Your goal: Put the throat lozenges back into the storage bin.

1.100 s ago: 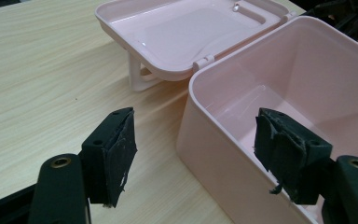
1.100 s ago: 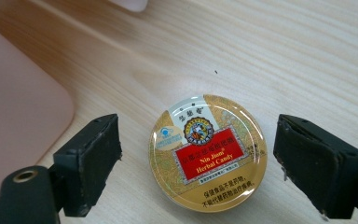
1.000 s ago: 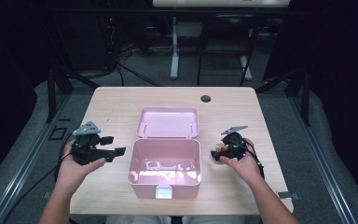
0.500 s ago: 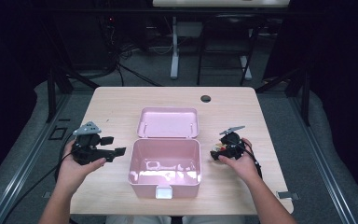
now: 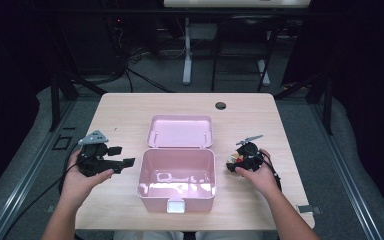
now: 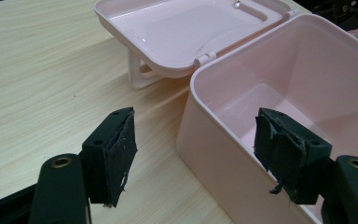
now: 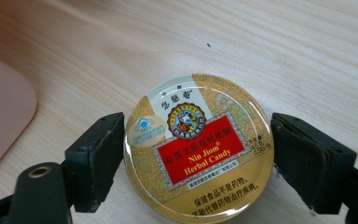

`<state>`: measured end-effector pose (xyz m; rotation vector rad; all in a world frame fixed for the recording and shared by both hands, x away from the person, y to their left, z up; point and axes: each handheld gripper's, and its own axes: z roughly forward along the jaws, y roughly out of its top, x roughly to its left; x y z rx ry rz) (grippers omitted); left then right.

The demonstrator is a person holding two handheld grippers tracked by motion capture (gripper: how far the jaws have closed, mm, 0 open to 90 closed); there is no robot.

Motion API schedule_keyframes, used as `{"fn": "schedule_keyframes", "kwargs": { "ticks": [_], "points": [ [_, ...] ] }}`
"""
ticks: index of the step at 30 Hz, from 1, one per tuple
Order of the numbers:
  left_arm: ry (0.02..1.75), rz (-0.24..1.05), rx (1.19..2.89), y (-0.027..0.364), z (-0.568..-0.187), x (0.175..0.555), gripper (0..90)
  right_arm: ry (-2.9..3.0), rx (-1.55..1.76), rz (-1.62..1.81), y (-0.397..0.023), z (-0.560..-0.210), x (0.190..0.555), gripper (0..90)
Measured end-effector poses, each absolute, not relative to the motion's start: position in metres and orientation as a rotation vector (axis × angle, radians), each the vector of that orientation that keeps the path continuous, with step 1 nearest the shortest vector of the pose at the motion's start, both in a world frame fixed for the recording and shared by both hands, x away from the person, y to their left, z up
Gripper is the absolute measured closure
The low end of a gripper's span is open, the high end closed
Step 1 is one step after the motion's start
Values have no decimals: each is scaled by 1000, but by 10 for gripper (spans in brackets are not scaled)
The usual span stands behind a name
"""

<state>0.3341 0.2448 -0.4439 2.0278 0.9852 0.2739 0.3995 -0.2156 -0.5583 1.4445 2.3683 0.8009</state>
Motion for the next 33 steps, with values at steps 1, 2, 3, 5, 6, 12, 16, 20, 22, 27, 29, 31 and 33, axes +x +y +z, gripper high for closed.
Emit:
{"fn": "schedule_keyframes", "kwargs": {
  "ticks": [1, 2, 3, 5, 6, 12, 16, 20, 22, 27, 29, 31, 33],
  "points": [
    [986, 277, 2026, 245, -444, 334, 294, 2371, 1441, 799, -216, -558, 399, 196],
    [986, 277, 2026, 245, -444, 334, 294, 2373, 1445, 803, -217, -558, 398, 197],
    [986, 274, 2028, 245, -444, 334, 294, 2379, 1444, 795, -217, -557, 397, 198],
    [985, 274, 2029, 245, -444, 334, 294, 2388, 1439, 789, -219, -557, 395, 200],
    [985, 274, 2029, 245, -444, 335, 294, 2391, 1432, 790, -220, -557, 394, 201],
    [986, 275, 2028, 245, -445, 335, 294, 2414, 1428, 774, -225, -555, 387, 202],
    [987, 274, 2028, 245, -445, 335, 294, 2424, 1402, 754, -228, -554, 380, 212],
    [985, 276, 2029, 245, -446, 335, 294, 2451, 1396, 746, -233, -551, 372, 217],
    [989, 273, 2029, 245, -445, 335, 294, 2454, 1398, 743, -235, -551, 370, 224],
    [985, 275, 2030, 245, -445, 335, 294, 2477, 1387, 703, -237, -545, 367, 262],
    [987, 274, 2030, 245, -445, 335, 294, 2496, 1389, 678, -236, -543, 368, 235],
    [990, 272, 2028, 245, -446, 335, 294, 2514, 1381, 640, -234, -541, 369, 224],
    [987, 274, 2031, 245, -446, 335, 294, 2530, 1375, 613, -232, -538, 372, 211]
  ]
}}
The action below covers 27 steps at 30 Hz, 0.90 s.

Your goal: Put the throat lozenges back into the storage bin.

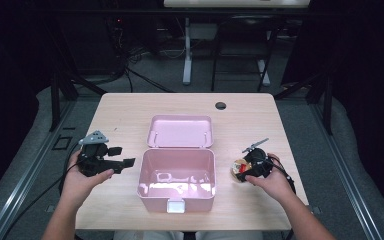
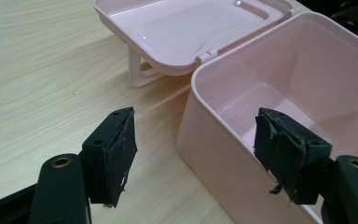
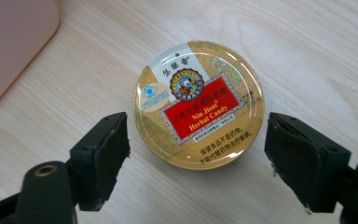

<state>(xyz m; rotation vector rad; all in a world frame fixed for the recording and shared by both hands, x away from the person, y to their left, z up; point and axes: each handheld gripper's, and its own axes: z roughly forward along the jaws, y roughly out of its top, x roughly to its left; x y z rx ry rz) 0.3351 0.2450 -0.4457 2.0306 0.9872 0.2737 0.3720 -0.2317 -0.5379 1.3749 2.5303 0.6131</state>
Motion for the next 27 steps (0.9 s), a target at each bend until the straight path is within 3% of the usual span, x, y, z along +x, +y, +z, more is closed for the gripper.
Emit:
{"fn": "schedule_keyframes", "kwargs": {
  "ticks": [10, 27],
  "points": [
    [990, 274, 2025, 246, -446, 335, 295, 2619, 1418, 423, -218, -525, 391, 188],
    [991, 269, 2031, 245, -447, 336, 295, 2704, 1428, 228, -206, -531, 414, 144]
  ]
}}
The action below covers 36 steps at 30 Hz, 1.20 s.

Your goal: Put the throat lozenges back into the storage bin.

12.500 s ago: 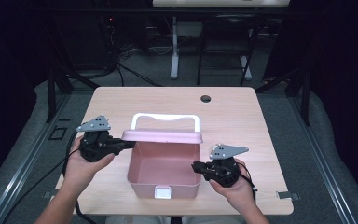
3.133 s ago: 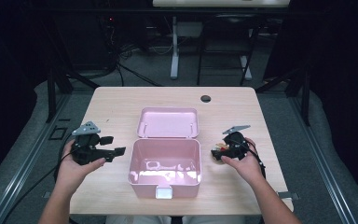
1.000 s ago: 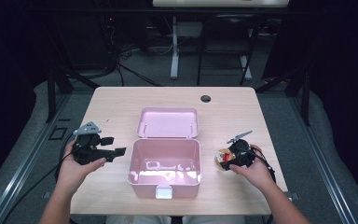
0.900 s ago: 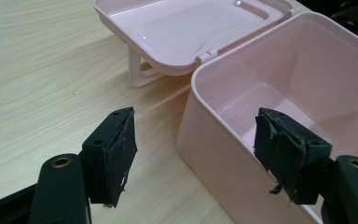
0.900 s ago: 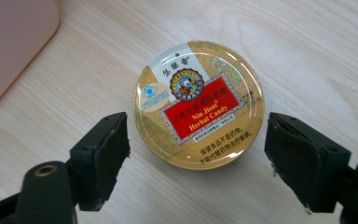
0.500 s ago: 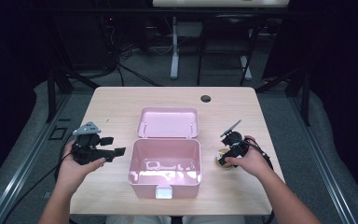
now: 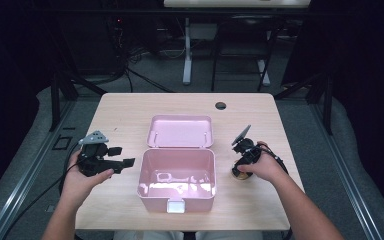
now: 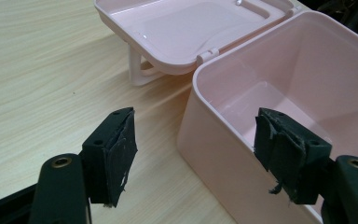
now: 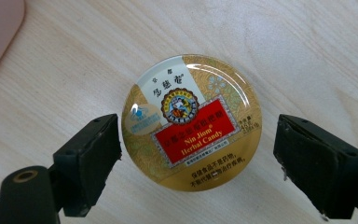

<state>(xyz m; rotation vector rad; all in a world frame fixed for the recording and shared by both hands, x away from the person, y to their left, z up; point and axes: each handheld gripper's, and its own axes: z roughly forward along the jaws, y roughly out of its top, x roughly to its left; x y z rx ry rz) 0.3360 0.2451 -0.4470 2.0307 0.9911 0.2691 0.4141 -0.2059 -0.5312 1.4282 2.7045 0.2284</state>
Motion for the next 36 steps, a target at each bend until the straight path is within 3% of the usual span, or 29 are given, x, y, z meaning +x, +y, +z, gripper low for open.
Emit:
{"fn": "schedule_keyframes", "kwargs": {
  "ticks": [36],
  "points": [
    [987, 270, 2026, 245, -448, 336, 297, 2771, 1417, 90, -194, -552, 426, 189]
  ]
}}
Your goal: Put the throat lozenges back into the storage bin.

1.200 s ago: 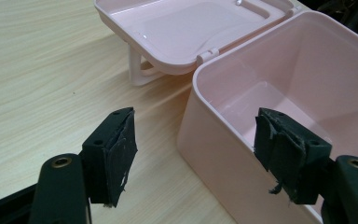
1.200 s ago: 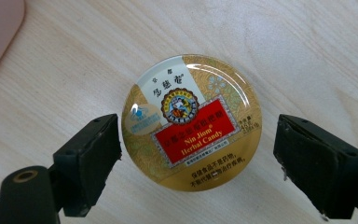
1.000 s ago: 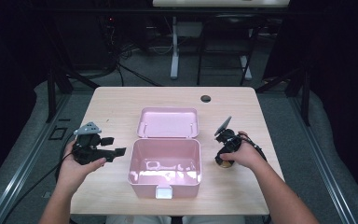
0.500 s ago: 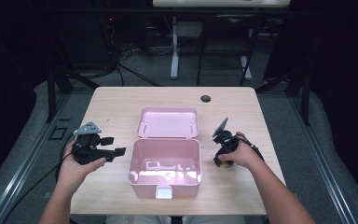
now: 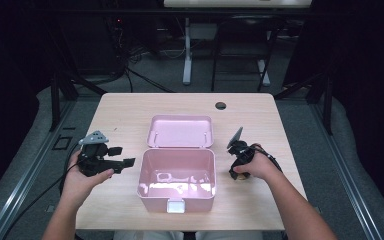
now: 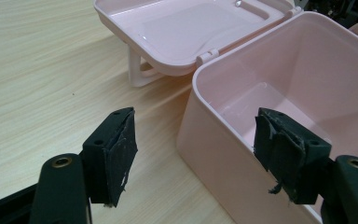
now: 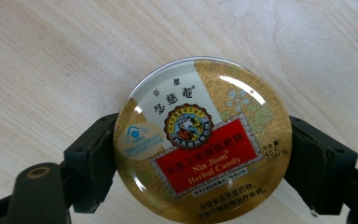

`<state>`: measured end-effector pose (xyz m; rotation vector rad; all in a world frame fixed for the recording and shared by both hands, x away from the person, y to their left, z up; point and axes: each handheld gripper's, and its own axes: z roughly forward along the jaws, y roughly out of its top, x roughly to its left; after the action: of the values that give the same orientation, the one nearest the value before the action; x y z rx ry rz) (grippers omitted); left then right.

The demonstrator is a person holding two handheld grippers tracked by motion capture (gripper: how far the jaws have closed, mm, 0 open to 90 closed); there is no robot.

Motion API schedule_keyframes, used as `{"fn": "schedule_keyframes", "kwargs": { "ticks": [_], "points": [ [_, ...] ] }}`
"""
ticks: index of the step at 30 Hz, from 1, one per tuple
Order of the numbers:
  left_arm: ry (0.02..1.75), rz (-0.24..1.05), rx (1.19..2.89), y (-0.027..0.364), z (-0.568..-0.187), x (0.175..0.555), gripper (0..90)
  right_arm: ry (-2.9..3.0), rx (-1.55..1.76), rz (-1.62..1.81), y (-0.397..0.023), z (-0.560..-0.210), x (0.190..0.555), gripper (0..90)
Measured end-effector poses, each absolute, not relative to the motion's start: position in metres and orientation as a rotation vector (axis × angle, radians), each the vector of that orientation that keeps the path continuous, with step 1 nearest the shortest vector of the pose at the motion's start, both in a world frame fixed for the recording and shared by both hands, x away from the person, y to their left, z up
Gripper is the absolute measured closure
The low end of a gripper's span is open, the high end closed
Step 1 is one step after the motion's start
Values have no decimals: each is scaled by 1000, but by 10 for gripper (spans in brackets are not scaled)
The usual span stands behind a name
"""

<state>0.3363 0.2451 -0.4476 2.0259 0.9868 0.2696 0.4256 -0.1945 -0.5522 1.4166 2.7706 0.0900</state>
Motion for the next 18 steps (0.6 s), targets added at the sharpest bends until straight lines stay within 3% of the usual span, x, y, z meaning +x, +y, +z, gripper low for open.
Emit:
{"fn": "schedule_keyframes", "kwargs": {
  "ticks": [18],
  "points": [
    [987, 265, 2031, 245, -449, 337, 296, 2774, 1418, 56, -192, -552, 426, 195]
  ]
}}
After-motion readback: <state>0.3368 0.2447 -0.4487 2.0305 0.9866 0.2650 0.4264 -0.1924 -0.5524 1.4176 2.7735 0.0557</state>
